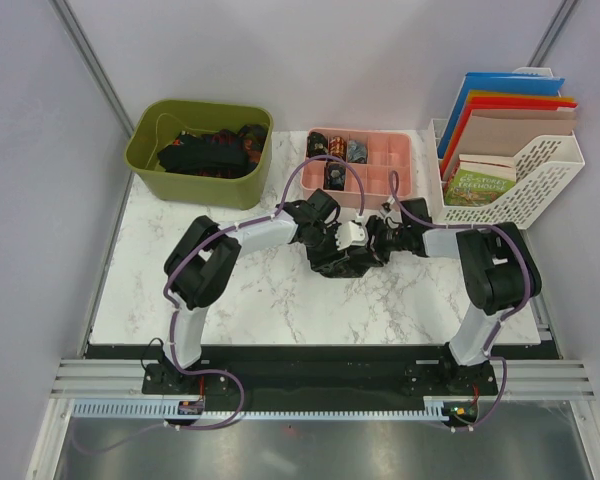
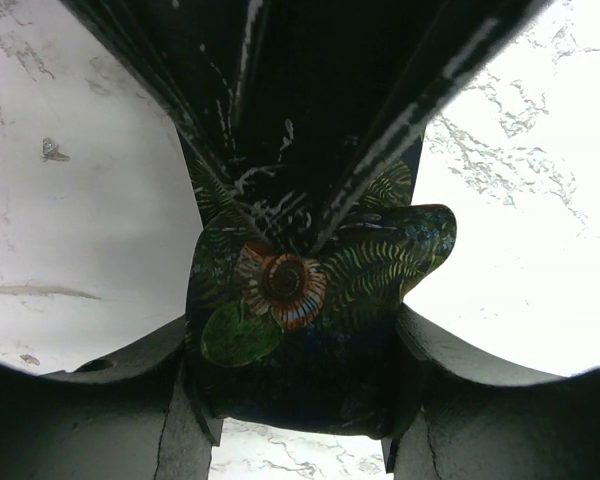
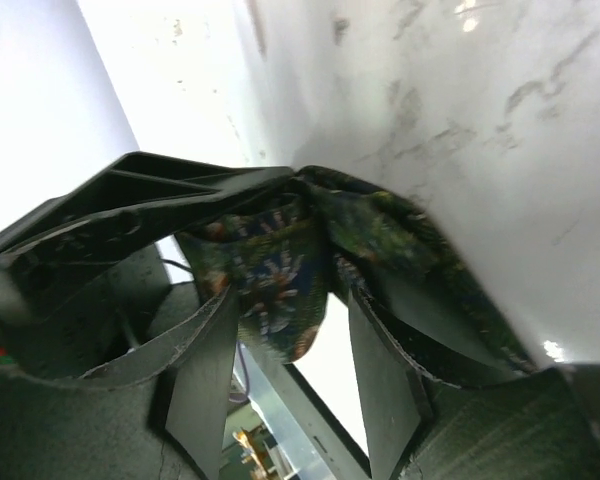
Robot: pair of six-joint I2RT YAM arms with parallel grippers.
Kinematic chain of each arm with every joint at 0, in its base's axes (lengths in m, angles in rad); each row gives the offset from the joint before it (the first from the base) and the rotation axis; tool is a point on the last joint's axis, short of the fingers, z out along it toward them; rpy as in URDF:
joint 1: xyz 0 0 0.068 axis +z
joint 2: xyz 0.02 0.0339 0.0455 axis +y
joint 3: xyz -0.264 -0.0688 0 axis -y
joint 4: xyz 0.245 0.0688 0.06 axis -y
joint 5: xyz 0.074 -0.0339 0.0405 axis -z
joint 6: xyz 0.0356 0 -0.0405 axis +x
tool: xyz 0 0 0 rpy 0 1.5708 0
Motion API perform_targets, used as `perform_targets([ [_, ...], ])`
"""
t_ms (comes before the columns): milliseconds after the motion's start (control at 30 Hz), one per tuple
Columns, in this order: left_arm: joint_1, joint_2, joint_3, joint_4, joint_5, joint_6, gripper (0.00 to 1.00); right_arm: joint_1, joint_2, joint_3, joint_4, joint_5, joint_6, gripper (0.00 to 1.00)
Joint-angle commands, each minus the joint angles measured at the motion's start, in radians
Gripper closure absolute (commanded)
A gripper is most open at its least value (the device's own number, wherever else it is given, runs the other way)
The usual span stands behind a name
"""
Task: Roll the ties
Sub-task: Roll the tie at the center of the board.
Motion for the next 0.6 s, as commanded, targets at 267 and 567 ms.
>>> perform_targets([
  [267, 0.004, 0.05, 0.019, -0.067, -0.046, 0.022, 0.9, 0.046, -0.028, -0.011, 0.1, -0.015, 0.037, 0.46],
  [567, 0.004, 0.039, 0.02, -0.071, -0.04, 0.028, 0.87, 0.046, 0.038, 0.007, 0.028, 0.039, -0.047, 0.82],
])
